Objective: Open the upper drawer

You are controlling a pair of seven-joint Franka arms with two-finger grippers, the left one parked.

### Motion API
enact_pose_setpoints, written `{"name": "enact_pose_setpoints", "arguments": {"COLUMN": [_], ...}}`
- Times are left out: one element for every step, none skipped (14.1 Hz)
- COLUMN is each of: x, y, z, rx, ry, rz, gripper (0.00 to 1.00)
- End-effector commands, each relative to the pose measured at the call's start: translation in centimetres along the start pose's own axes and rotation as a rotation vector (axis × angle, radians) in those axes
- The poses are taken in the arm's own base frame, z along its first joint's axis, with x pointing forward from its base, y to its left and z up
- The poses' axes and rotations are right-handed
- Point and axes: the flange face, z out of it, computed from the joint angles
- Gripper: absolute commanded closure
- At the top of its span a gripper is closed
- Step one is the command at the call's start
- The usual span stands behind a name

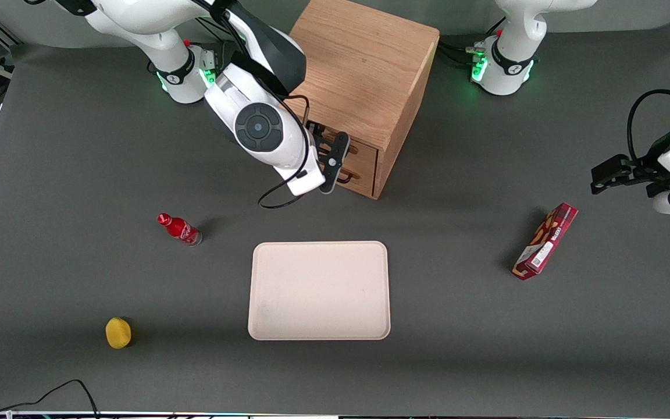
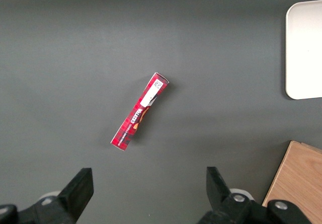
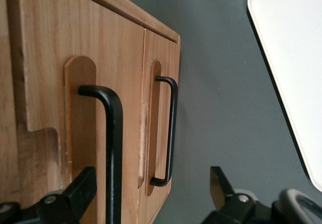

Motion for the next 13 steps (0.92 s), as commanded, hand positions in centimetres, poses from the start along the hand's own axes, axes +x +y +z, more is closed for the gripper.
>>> {"name": "enact_pose_setpoints", "arguments": {"x": [-0.3,-0.3,-0.2,-0.2,-0.2,-0.1,0.0,0.1,-0.1,0.0,-0.1,-0.1,-0.2], "y": [-0.4,-0.3,-0.2,-0.1,0.0,0.1,0.2,0.4,0.5,0.4,0.6,0.6,0.8], "z": [0.2,0.2,0.3,0.3,0.4,0.6,0.9,1.2,1.5,1.6,1.8,1.9,1.8], "rx": [0.006,0.003,0.003,0.004,0.004,0.003,-0.002,-0.005,-0.005,-0.007,-0.010,-0.011,-0.012], "ry": [0.009,0.015,0.017,0.017,0.020,0.024,0.019,0.024,0.020,0.020,0.023,0.022,0.026], "rz": [-0.014,-0.014,-0.013,-0.013,-0.012,-0.013,-0.013,-0.013,-0.012,-0.013,-0.011,-0.011,-0.007], "gripper": [0.00,0.00,0.00,0.00,0.00,0.00,0.00,0.00,0.00,0.00,0.00,0.00,0.00]}}
